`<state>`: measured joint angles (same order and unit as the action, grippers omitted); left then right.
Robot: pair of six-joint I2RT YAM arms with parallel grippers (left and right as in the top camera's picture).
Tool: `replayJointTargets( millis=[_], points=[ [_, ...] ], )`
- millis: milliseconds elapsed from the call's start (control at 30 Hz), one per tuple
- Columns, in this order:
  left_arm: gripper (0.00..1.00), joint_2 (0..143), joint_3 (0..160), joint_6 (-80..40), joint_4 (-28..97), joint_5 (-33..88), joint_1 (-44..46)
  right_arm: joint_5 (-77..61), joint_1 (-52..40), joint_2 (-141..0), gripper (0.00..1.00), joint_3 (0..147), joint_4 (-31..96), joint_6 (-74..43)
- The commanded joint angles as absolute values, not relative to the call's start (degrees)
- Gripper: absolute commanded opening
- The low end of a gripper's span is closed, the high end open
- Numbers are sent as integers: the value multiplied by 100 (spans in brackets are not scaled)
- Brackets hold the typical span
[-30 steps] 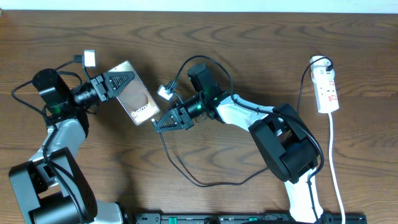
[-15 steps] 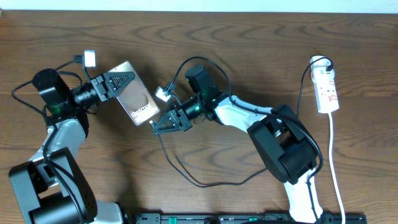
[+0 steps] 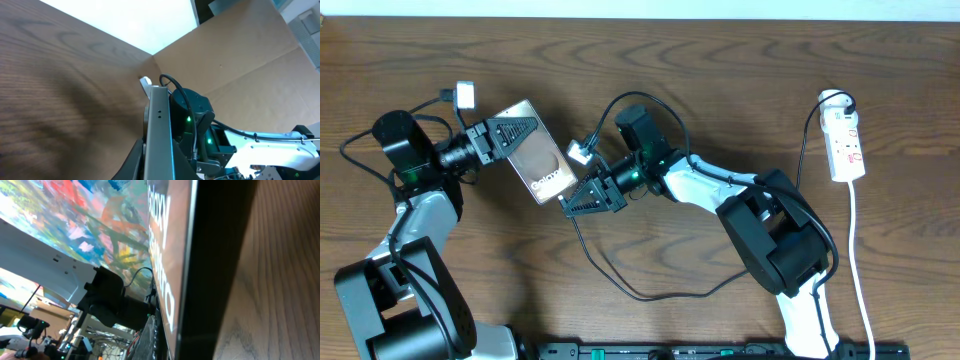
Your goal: Plug charger to phone and switch on socket
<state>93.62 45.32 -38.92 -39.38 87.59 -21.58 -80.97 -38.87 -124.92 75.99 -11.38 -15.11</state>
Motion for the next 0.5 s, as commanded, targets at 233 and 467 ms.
replayJointTargets(
  millis=[233,467],
  points=[
    [7,9249,4521,-3813,-3966,9004,-2145,-8136,-3905,-12473,1,7603,-1188,-1544],
    [7,9249,4521,-3813,-3966,9004,-2141,-8134,-3905,-12473,1,7603,-1227,-1546]
  ],
)
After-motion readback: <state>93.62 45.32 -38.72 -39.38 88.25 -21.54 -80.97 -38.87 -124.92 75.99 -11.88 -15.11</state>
